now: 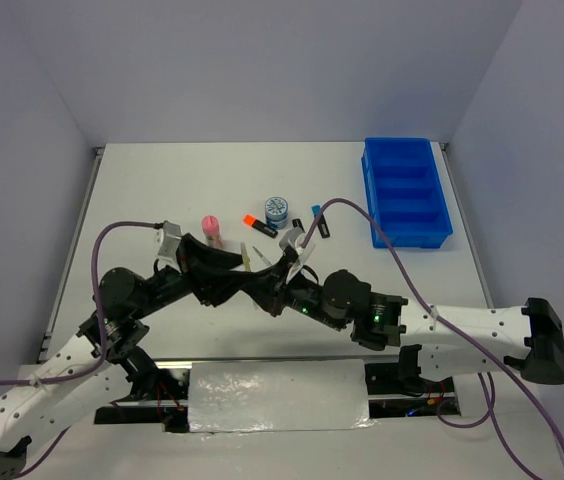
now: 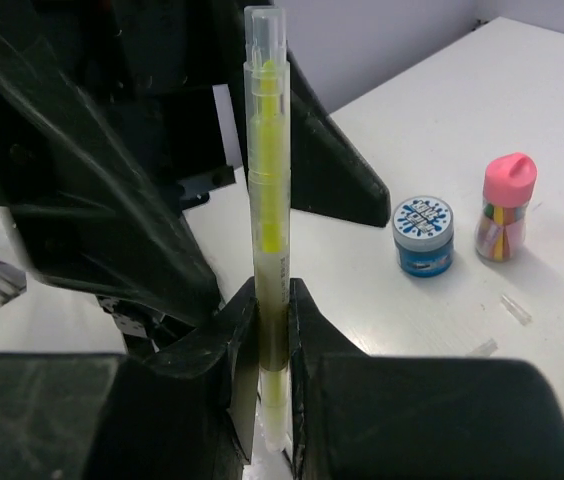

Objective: Sort the stationery into containers
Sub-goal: Close the pen cap on the pen.

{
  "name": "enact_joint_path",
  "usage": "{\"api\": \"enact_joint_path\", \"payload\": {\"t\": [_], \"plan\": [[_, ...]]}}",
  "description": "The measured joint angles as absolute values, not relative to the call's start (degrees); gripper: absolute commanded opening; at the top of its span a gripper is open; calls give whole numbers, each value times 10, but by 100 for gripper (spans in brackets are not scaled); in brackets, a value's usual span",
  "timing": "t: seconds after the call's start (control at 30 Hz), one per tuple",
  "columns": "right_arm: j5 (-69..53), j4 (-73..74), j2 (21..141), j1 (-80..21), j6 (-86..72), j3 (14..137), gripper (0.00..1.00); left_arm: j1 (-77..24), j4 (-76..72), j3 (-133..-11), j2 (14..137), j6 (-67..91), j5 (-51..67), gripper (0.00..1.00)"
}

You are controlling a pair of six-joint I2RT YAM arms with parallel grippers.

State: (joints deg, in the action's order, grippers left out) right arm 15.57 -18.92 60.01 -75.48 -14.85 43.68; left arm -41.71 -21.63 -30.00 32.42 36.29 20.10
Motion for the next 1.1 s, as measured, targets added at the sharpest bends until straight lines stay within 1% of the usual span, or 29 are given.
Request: {"api": "enact_joint_path", "payload": {"t": [0.03, 0.07, 0.23, 0.33, 0.4, 0.43, 0.47, 0.53, 0.67, 0.73, 0.77, 0.83, 0.87, 0.97, 1.0, 1.1], "plan": [[152, -189, 600, -755, -149, 437, 0, -417, -205, -307, 325, 358, 192, 87], [152, -189, 600, -755, -149, 437, 0, -417, -192, -317, 326, 355, 187, 99], [152, -193, 600, -755, -149, 437, 0, -418, -118, -395, 342, 326, 155, 99], [151, -192, 600, -755, -149, 437, 0, -418, -97, -441, 356, 308, 140, 96], [149, -187, 601, -755, -149, 440, 0, -418, -93, -453, 359, 301, 136, 92], [147, -187, 602, -755, -149, 442, 0, -418, -93, -455, 360, 299, 136, 90], [144, -185, 602, -755, -149, 444, 0, -418, -92, -455, 361, 298, 134, 82], [140, -184, 604, -755, -149, 447, 0, -418, -89, -455, 366, 297, 131, 81], [131, -180, 607, -755, -149, 455, 0, -418, -84, -455, 383, 298, 125, 68], [128, -180, 608, -755, -149, 456, 0, -418, -83, -454, 390, 299, 125, 56], [129, -177, 608, -755, -149, 457, 0, -418, -84, -454, 394, 302, 127, 46], [131, -171, 611, -752, -149, 457, 0, -422, -86, -454, 395, 302, 133, 32], [133, -170, 613, -752, -149, 458, 0, -423, -86, -454, 395, 302, 140, 21], [136, -166, 616, -751, -146, 460, 0, -424, -87, -453, 395, 304, 152, 2], [137, -165, 617, -751, -144, 461, 0, -424, -88, -453, 396, 304, 153, 0], [138, -153, 619, -751, -140, 470, 0, -424, -93, -453, 396, 304, 154, 0]]}}
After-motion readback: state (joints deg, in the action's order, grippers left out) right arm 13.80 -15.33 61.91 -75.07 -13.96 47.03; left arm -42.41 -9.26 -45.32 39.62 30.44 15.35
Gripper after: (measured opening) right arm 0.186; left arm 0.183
